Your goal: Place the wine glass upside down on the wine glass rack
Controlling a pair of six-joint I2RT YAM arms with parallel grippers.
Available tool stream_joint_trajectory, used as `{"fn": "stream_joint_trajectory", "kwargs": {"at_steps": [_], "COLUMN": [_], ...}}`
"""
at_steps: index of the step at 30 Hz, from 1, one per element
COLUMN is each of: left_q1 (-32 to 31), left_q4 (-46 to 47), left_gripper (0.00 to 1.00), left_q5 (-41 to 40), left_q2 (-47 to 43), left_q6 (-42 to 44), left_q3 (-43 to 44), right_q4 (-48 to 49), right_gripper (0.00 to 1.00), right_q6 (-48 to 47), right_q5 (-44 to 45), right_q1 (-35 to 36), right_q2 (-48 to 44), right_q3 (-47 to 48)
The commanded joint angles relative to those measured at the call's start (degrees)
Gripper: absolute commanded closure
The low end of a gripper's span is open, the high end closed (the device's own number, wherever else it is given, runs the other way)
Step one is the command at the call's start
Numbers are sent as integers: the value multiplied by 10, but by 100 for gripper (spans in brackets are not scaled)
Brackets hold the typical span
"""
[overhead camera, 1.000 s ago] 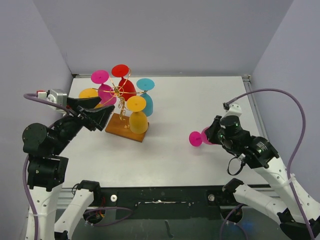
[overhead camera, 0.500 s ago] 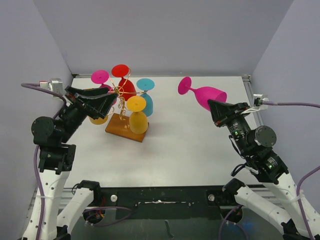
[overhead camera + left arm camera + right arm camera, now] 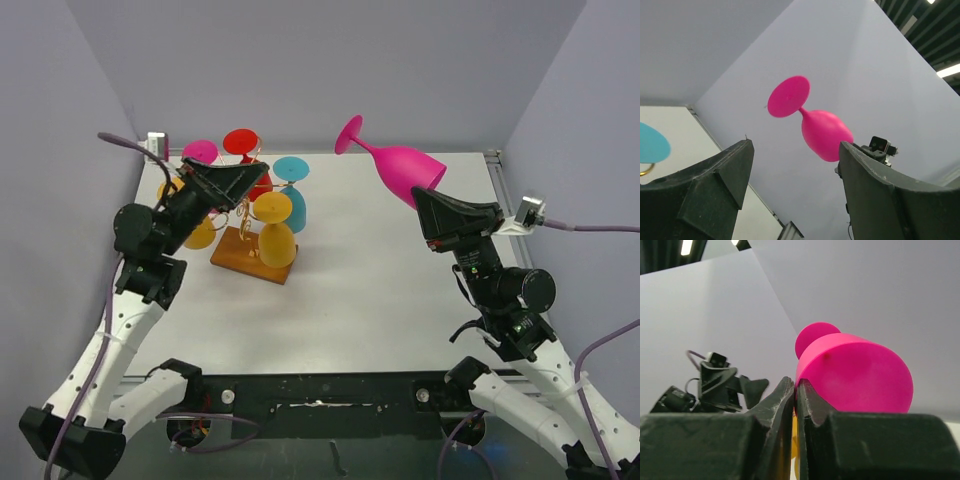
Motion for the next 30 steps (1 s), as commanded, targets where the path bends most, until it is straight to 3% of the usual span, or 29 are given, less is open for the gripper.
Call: {"fn": "stream_joint_trajectory", "kwargs": {"at_steps": [1, 12, 19, 26, 30], "left_q1": [-97, -264, -282, -283, -283], "left_q4": [36, 80, 167, 175, 170], "left_gripper": [34, 39, 43, 42, 47], "left_q5": [-67, -245, -306, -339, -356], "left_q2": [48, 105, 126, 133, 133], "left_q6": [3, 76, 84, 89, 81], "left_q3": [38, 43, 30, 39, 39], "right_q4": [109, 150, 169, 186, 194], "right_gripper": [100, 100, 100, 100, 100], "right_q6": [16, 37, 55, 79, 91], "right_q5": [-33, -81, -137, -176, -208], "right_q1": [4, 5, 7, 12, 12], "right_q2": [18, 54, 84, 91, 97], "right_q3": [3, 3, 12, 5, 7]}}
